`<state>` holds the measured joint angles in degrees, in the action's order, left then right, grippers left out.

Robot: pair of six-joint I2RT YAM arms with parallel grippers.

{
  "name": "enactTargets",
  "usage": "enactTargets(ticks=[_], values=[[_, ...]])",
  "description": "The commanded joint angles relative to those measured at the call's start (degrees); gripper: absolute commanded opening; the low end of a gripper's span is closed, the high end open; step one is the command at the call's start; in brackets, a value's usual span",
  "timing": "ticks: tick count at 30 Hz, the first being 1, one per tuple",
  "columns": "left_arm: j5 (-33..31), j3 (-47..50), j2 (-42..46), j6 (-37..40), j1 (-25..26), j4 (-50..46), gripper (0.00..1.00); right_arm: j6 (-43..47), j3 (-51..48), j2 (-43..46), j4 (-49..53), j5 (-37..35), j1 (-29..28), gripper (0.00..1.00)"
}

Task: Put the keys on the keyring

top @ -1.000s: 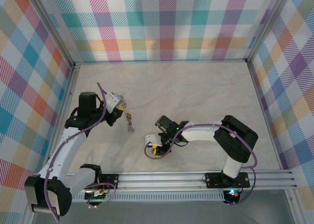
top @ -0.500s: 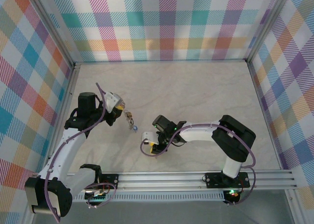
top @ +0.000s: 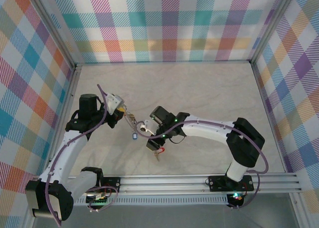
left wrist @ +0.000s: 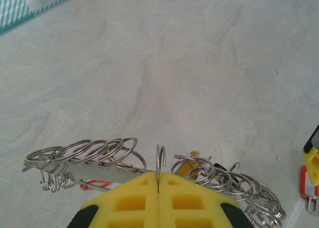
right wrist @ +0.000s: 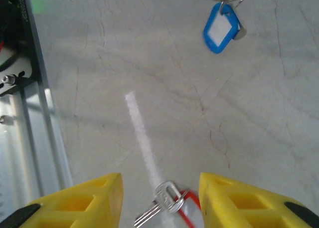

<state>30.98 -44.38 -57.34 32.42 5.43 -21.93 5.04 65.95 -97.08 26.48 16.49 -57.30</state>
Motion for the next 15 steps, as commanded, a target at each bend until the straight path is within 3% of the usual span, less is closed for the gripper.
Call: enactTargets(ticks=[1, 5, 15], values=[[2.54, -1.76, -0.8, -0.88, -1.02, 1.33, 0.0, -6.8, 3.5, -3.25, 15.18, 0.14, -0.66, 0.4], [1.58, -3.0, -1.64, -0.87, -1.29, 0.66, 0.0, -7.23, 9.75, -8.47, 22.84, -0.36, -1.46, 0.36], [1.37, -2.22, -1.07, -2.95, -3.32, 1.75, 0.0, -9.51, 15.49, -15.26, 26.83, -9.08, -4.52, 0.35]])
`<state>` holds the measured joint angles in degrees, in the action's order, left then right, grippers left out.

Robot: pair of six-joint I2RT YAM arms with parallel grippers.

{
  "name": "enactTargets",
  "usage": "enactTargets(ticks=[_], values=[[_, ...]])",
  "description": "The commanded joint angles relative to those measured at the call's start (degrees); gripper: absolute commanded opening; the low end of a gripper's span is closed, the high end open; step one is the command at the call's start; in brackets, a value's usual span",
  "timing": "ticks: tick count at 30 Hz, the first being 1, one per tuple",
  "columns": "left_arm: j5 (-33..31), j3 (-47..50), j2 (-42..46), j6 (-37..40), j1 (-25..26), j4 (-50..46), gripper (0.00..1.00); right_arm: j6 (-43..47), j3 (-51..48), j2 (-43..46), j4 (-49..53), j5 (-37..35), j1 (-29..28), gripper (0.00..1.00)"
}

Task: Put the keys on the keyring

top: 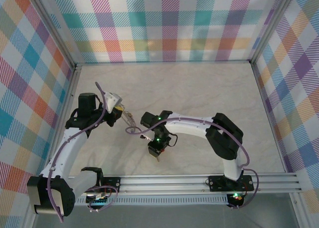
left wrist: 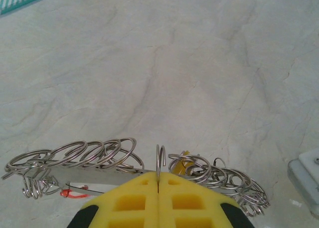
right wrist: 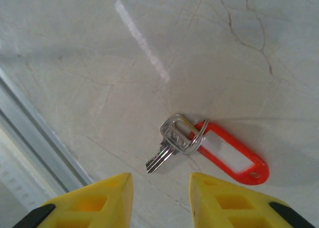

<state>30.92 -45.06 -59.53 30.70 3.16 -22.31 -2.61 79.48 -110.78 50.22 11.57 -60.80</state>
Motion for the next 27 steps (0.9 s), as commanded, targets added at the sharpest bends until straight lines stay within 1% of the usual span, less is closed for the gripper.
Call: enactTargets(ticks=[1, 10, 12, 20, 27], values=[[1.35, -1.55, 1.17, -1.19, -1.11, 2.1, 0.0, -2.03, 1.63, -1.47, 2.32, -4.86, -1.25, 0.34], [0.46, -1.47, 2.07, -0.99, -1.47, 1.42, 0.0, -0.93, 2.16, -3.63, 0.61, -5.77, -1.63, 0.36], [0.46, -1.52, 2.38, -0.99, -1.49, 1.16, 0.0, -0.49, 2.71, -4.37, 0.81, -5.56, -1.61, 0.33], [0.21, -1.84, 3.17, -0.52, -1.56, -0.18, 0.0, 0.24, 2.79, -5.23, -0.27, -6.12, -1.64, 0.31], [0.1, -1.86, 3.43, -1.01, -1.58, -0.11, 0.0, -0.55, 1.65, -4.31, -1.95, -8.1, -1.63, 0.25]])
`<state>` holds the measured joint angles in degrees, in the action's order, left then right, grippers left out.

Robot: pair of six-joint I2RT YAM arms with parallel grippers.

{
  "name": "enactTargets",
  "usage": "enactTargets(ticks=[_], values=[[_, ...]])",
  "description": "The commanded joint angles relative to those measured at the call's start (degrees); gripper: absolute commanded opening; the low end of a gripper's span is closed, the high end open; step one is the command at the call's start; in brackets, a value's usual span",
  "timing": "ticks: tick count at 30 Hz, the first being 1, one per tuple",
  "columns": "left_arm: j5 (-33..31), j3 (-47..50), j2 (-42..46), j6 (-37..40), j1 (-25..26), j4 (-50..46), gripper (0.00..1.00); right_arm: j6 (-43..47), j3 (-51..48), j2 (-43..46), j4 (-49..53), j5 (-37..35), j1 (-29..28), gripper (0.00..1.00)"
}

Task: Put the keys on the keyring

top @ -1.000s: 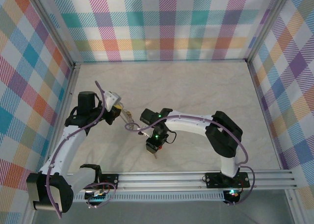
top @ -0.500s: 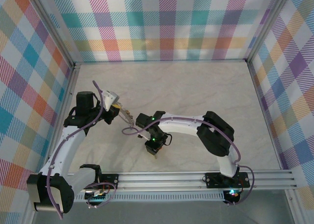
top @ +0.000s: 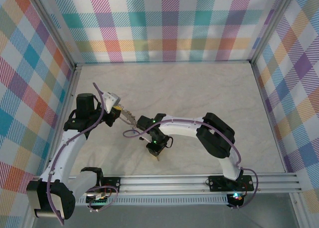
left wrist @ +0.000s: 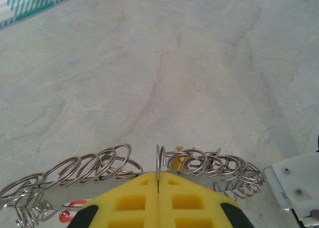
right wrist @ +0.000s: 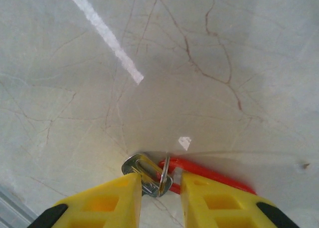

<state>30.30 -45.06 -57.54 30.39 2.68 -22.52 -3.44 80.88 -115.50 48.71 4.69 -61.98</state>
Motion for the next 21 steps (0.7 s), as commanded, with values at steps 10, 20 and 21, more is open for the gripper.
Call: enactTargets(ticks=[10, 20, 21], values=[[0.88, -1.88, 1.4, -0.96, -1.08, -0.44, 0.0, -0.7, -0.78, 2.06, -1.25, -2.9, -0.43, 0.2], [1.84, -1.79, 1.39, -0.79, -1.09, -0.63, 0.0, -1.17, -1.26, 2.55, -1.77, -4.93, -0.84, 0.24], [1.86, -1.71, 1.42, -0.86, -1.1, -0.54, 0.0, -1.21, -1.25, 2.56, -1.79, -4.87, -0.88, 0.23]])
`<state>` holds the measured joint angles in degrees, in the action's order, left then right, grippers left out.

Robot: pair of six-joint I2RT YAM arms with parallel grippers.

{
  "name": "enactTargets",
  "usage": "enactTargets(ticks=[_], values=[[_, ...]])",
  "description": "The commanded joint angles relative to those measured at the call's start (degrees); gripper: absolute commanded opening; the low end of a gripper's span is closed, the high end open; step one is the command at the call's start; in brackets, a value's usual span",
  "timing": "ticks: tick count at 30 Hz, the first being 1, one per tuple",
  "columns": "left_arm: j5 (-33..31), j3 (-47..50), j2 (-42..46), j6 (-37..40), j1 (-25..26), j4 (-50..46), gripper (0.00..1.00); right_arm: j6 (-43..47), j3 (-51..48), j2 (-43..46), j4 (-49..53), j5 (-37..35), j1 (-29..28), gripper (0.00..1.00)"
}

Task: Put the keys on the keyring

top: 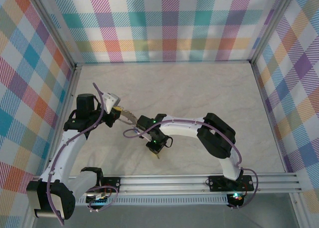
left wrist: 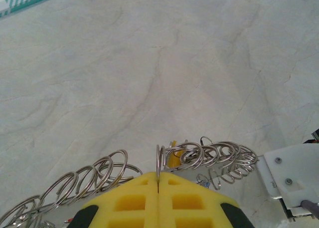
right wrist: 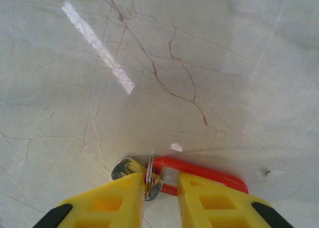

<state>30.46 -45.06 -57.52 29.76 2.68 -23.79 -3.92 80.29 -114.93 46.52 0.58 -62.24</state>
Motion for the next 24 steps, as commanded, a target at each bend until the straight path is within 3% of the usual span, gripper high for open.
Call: enactTargets(ticks=[1, 15, 24], values=[[1.71, -1.66, 1.38, -0.23, -1.09, 0.76, 0.0, -0.65, -0.66, 2.0, 0.23, -0.74, -0.6, 0.2], [3.24, -1.58, 1.78, 0.52, -1.09, 0.6, 0.0, 0.45, -1.76, 4.07, -2.35, -2.92, -1.22, 0.0], [11.12, -1.43, 2.94, 4.98, -0.97, -0.59, 0.0, 4.27, -11.56, 14.39, -14.76, -2.62, -1.05, 0.0]])
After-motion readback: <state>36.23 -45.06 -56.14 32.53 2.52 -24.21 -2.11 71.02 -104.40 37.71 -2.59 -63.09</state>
